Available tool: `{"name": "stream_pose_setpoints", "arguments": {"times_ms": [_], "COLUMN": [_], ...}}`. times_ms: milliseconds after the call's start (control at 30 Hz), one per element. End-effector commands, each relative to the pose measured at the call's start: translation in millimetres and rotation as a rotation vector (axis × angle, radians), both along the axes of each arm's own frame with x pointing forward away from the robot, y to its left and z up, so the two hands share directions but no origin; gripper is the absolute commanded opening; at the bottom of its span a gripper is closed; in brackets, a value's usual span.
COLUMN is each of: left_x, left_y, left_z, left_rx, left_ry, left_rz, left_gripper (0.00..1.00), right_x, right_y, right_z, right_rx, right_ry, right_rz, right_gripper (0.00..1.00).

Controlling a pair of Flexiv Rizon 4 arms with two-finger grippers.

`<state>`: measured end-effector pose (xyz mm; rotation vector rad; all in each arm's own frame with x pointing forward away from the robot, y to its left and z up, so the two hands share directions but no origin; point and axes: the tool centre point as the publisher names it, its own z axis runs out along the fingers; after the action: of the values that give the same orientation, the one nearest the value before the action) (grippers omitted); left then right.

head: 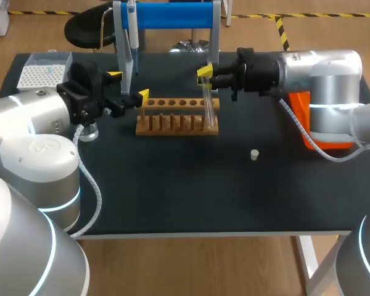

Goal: Invert the test tube, pick up the pipette, mount the tip to pipette, aspirate from beaker and dispense into the tube, eject the tip, return the pipette, and cap with the stopper.

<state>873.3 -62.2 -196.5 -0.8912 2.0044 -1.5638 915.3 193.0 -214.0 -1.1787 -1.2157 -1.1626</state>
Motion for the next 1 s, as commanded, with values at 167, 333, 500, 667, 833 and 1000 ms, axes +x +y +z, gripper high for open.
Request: {"name": "stream_pose_setpoints", "arguments": {"times_ms": [167, 333, 500, 667, 833, 1000], "left_x": [0.5, 0.5, 0.5, 0.5, 0.5, 0.5], "left_y": [0.2, 0.2, 0.2, 0.2, 0.2, 0.2], "left_z": [-0.5, -0.5, -0.5, -0.5, -0.5, -0.5], "left_rx": [-0.002, -0.002, -0.002, -0.002, -0.002, -0.002], "left_ry": [0.000, 0.000, 0.000, 0.000, 0.000, 0.000], "left_rz": [-0.002, -0.002, -0.002, -0.002, -0.002, -0.002], "left_gripper": [1.00, 1.00, 1.00, 1.00, 1.00, 1.00], "right_x": [-1.4, -1.2, -1.3, -1.3, -1.3, -1.3], "right_y": [-0.9, -1.9, -2.4, -2.4, -2.4, -2.4], "right_z": [0.0, 0.0, 0.4, 0.4, 0.4, 0.4], "right_rx": [-0.004, -0.003, 0.002, 0.002, 0.002, 0.002], "right_ry": [0.000, 0.001, -0.001, -0.001, -0.001, -0.001], "right_rz": [-0.004, -0.009, -0.013, -0.013, -0.013, -0.013], "right_gripper": [0.00, 0.00, 0.00, 0.00, 0.00, 0.00]}}
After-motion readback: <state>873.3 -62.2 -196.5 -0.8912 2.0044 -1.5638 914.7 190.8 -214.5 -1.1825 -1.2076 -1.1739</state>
